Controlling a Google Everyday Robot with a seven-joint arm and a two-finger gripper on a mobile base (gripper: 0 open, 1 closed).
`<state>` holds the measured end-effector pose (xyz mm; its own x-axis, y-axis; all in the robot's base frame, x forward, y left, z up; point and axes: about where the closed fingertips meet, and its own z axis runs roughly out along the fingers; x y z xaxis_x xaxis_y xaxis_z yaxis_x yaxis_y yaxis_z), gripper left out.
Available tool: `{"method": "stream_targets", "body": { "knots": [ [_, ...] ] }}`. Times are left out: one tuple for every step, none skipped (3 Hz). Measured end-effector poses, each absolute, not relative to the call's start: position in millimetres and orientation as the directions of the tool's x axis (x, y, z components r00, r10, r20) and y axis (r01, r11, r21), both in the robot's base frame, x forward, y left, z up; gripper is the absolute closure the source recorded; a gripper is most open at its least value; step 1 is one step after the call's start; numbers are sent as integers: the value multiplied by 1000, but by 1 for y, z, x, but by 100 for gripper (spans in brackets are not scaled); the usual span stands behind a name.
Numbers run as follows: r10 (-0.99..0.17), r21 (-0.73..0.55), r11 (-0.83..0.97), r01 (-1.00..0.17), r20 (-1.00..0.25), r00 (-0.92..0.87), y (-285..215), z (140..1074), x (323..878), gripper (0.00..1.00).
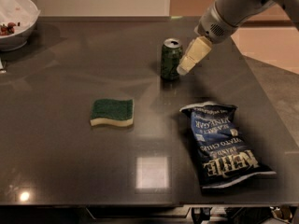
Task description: Move green can near sponge
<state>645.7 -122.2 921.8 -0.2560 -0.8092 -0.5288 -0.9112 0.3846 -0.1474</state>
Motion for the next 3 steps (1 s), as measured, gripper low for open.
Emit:
{"method": "stream_targets", "body": {
  "knots": [
    [-773,-132,413,-901,-575,-270,-108,917,664,0],
    [-749,-116,425,-898,-602,-277,-98,912,675,0],
    [-740,-100,423,-900,-612,-280,-89,908,679,18]
  ]
}}
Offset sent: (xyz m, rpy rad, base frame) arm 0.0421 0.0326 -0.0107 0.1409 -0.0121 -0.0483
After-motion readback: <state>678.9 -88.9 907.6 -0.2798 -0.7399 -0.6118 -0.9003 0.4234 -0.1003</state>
